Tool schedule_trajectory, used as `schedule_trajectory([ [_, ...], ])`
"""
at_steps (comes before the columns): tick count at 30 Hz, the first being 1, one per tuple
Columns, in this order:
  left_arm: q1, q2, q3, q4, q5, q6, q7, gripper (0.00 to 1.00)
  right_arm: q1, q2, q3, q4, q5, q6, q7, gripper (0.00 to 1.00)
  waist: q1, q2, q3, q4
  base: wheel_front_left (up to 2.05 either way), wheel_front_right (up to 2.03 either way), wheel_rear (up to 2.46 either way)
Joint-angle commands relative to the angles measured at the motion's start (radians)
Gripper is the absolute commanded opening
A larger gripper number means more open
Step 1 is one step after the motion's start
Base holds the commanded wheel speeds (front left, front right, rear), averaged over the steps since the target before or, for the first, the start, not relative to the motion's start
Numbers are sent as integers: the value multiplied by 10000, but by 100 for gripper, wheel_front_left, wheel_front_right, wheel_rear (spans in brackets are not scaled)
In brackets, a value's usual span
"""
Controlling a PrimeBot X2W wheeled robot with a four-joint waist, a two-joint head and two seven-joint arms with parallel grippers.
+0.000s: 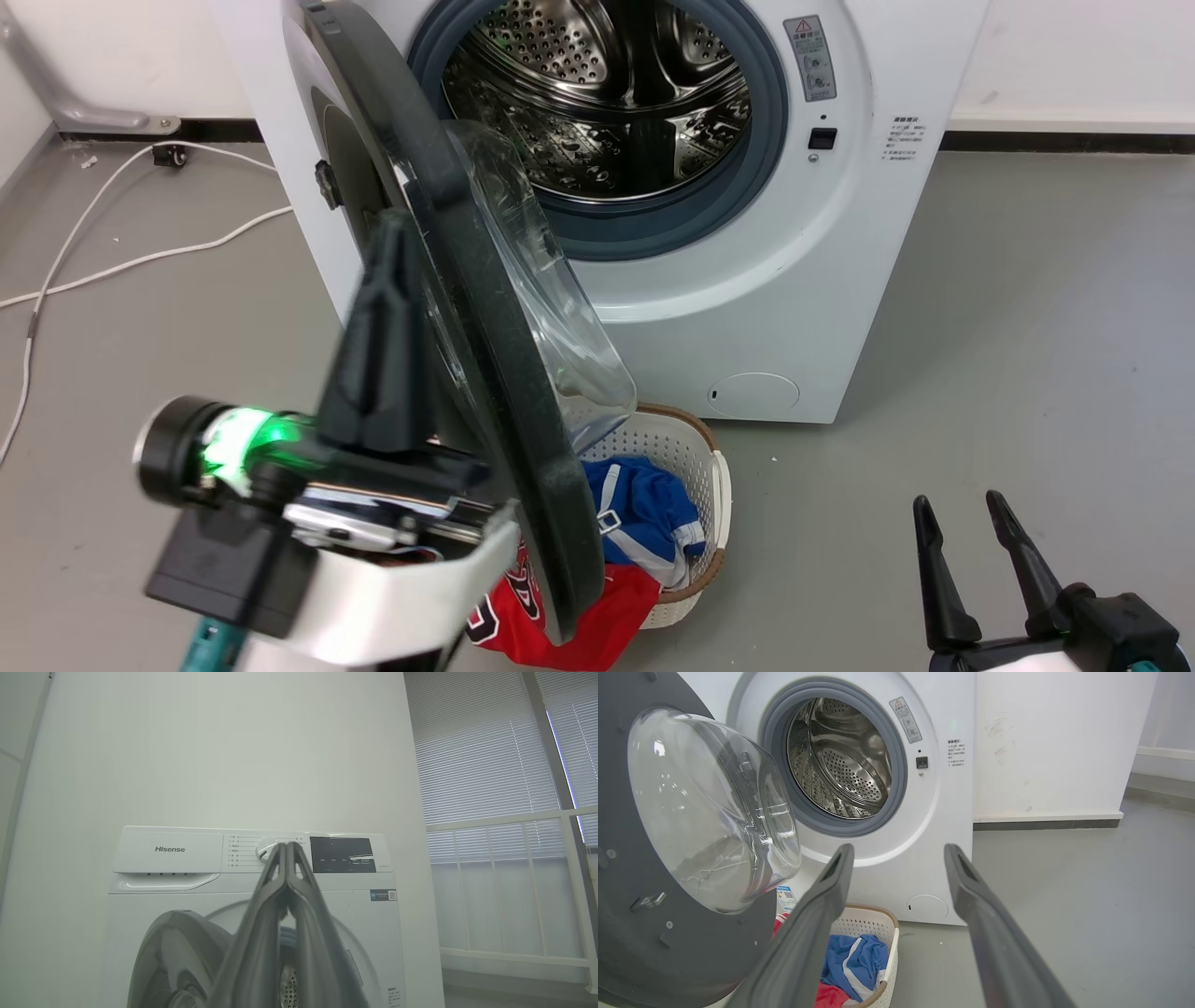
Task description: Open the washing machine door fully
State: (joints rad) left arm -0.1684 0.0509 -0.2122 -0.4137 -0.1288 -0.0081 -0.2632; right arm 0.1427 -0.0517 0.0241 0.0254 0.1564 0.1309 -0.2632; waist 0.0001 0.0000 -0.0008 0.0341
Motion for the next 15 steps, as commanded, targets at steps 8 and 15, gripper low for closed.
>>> schedule_trajectory([
  [8, -433, -5, -1986, 77, -30, -251, -23, 0, -190, 28, 64, -102, -81, -3, -19, 100, -1, 0, 18, 11, 0, 0, 0],
  [15, -102, -5, -3585, 987, 136, -543, -23, 0, -204, 28, 164, -97, -121, -3, -19, 100, -1, 0, 5, -9, 0, 0, 0],
])
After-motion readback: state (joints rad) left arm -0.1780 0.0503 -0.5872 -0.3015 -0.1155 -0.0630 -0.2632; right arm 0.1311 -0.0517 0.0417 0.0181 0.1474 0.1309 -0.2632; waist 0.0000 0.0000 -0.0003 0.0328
